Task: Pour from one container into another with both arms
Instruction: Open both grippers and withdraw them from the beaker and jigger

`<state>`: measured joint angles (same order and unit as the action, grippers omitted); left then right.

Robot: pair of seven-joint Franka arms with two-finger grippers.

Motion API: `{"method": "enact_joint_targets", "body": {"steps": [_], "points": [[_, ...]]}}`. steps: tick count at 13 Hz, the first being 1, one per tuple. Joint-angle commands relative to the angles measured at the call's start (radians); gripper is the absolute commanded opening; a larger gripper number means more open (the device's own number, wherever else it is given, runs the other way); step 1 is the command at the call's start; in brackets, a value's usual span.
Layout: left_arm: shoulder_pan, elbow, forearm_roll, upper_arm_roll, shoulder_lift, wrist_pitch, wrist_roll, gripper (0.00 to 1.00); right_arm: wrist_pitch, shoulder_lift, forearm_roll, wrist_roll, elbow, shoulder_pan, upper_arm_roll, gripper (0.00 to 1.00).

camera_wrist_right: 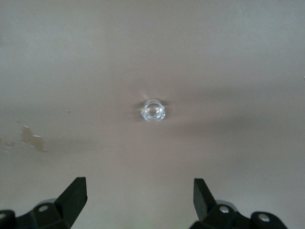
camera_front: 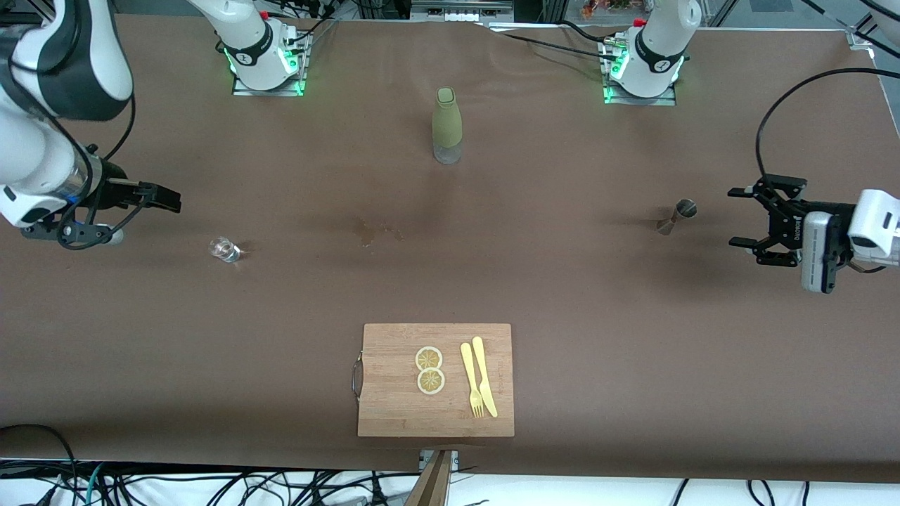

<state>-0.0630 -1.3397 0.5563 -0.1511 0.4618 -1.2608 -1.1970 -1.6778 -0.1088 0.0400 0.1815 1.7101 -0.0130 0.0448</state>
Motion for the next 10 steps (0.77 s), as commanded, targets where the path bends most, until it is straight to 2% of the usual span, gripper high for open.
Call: {"method": "enact_joint_targets", "body": {"steps": [1,2,3,4,5,8,10], "points": [[0.0,-0.015,-0.11,0.051,-0.049,-0.119,0.034,1.0,0.097,0.008,-0.032,0.043,-0.115,-0.019,-0.046,0.99],[0.0,-0.016,-0.11,0.054,-0.049,-0.196,0.042,1.0,0.104,0.012,-0.063,0.036,-0.133,-0.069,-0.115,0.99],[-0.001,-0.015,-0.114,0.054,-0.051,-0.251,0.042,1.0,0.095,0.012,-0.066,0.011,-0.133,-0.084,-0.153,0.99],[0.0,-0.016,-0.125,0.054,-0.067,-0.265,0.063,1.0,0.084,0.014,-0.065,-0.079,-0.133,-0.082,-0.155,0.99],[0.0,-0.013,-0.165,0.061,-0.075,-0.267,0.162,1.0,0.072,0.014,-0.065,-0.12,-0.135,-0.079,-0.157,0.99],[0.009,0.017,-0.284,0.107,-0.127,-0.255,0.623,1.0,0.067,0.014,-0.078,-0.108,-0.135,-0.064,-0.152,0.99],[0.014,0.017,-0.404,0.157,-0.179,-0.247,0.807,1.0,0.067,0.02,-0.078,-0.106,-0.135,-0.047,-0.137,0.99]]}}
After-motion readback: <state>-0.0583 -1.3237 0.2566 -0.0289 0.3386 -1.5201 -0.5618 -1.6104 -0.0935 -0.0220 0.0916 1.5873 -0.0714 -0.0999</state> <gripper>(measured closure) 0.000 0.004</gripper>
